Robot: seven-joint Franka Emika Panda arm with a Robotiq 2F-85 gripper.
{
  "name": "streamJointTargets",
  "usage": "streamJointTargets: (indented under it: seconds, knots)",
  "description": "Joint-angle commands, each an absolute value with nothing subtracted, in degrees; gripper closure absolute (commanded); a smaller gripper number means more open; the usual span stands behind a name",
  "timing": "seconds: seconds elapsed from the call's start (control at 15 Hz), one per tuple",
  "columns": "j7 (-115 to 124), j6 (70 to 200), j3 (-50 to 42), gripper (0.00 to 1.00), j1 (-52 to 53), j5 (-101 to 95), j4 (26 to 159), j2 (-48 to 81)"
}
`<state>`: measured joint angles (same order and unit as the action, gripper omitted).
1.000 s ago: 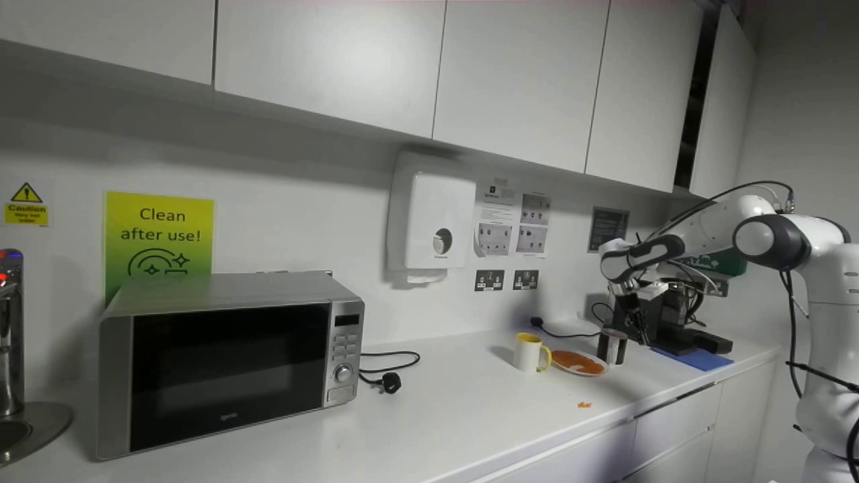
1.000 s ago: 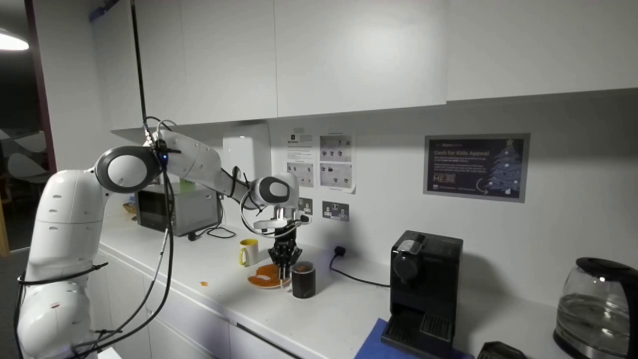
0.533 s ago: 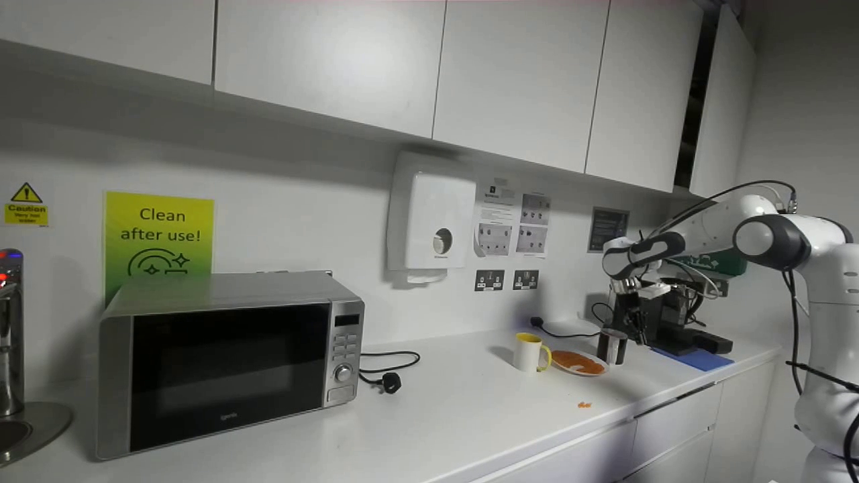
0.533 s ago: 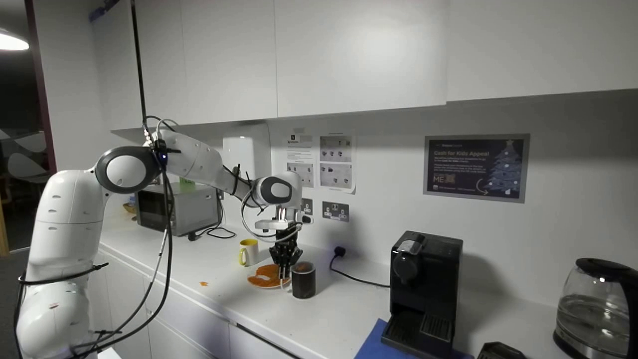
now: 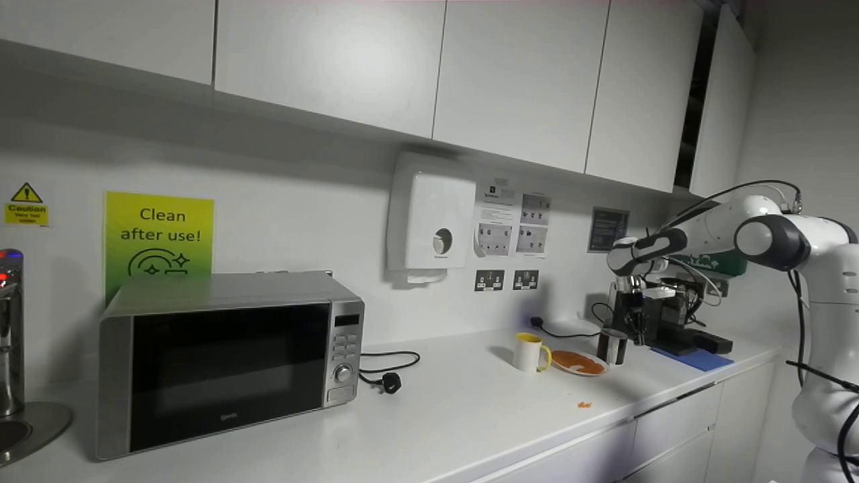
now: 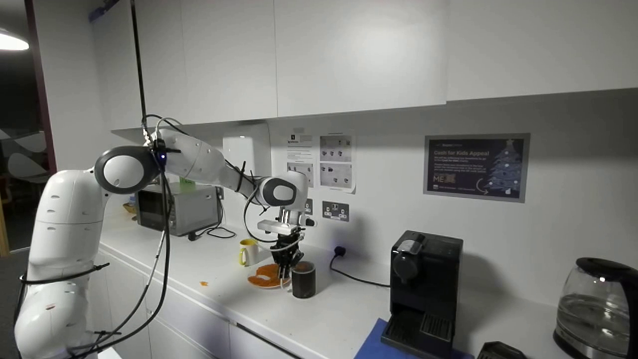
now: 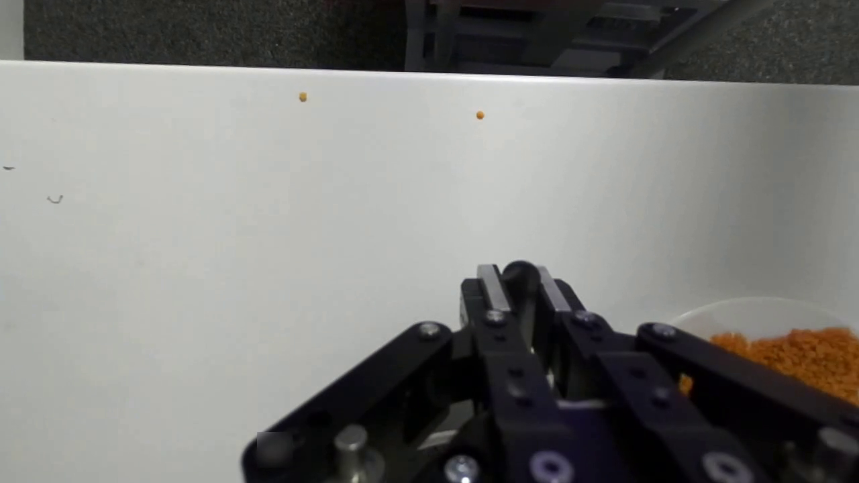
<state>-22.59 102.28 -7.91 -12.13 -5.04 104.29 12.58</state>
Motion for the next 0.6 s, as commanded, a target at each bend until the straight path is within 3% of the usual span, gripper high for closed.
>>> streamJointTargets:
  seconds: [0.0, 0.53]
  knots:
    - [-25.88, 102.47, -7.88, 0.97, -13.44, -0.9, 102.73, 12.92]
    - [-30.66, 101.64, -7.98, 0.97, -15.01, 5.37, 101.74, 12.89]
